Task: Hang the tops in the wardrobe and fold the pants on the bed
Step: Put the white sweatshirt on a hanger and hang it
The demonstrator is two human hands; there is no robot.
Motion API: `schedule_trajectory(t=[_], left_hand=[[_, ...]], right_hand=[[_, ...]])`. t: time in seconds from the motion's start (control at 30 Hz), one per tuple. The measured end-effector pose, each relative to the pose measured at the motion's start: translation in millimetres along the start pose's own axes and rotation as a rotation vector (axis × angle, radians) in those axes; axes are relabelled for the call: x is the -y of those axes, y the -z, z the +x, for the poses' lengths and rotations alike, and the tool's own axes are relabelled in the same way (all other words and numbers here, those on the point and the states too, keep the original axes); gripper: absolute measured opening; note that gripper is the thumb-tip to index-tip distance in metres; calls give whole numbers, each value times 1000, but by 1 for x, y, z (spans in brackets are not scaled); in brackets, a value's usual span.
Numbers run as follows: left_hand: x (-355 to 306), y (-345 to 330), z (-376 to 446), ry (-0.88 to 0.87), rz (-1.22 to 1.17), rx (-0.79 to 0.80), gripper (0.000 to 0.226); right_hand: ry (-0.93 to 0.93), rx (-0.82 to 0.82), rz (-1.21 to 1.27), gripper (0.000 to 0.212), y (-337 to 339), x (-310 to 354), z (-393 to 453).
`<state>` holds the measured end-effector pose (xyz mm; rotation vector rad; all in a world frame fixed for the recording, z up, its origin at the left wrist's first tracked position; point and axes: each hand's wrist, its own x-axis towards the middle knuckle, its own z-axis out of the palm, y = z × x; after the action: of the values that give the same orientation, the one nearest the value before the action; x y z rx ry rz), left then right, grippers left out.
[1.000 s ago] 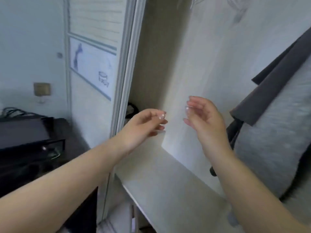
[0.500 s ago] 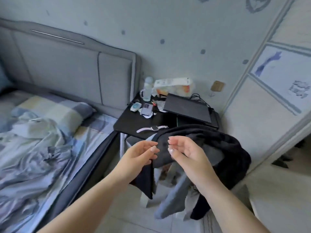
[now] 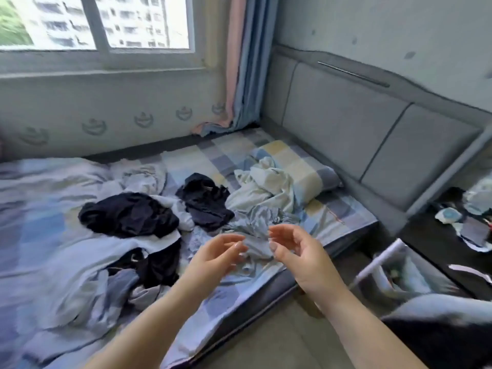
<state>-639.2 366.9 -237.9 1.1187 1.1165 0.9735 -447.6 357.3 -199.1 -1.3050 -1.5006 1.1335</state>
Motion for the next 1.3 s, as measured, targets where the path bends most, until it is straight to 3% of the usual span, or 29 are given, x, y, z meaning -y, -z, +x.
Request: schedule_trajectory(t=[0.13, 0.27, 0.63, 0.87, 1.23, 1.3], left_hand=[[12, 98, -30, 58, -61, -218, 20], [32, 168, -59, 96, -87, -411, 16], [108, 245, -109, 328, -288, -870, 11], [143, 292, -102, 399, -318, -980, 10], [255, 452, -45, 560, -159, -911, 7], [279, 479, -29, 566, -123, -915, 8]], right_hand=[[-53, 186, 65, 17, -99, -1, 43], [-100, 393, 93, 20, -185, -6, 67], [-240, 725, 64, 19, -317, -36, 110], [-265, 833, -55, 22, -381, -78, 142], [-317, 694, -235, 14, -522, -191, 187], [-319, 694, -269, 22, -555, -218, 194]])
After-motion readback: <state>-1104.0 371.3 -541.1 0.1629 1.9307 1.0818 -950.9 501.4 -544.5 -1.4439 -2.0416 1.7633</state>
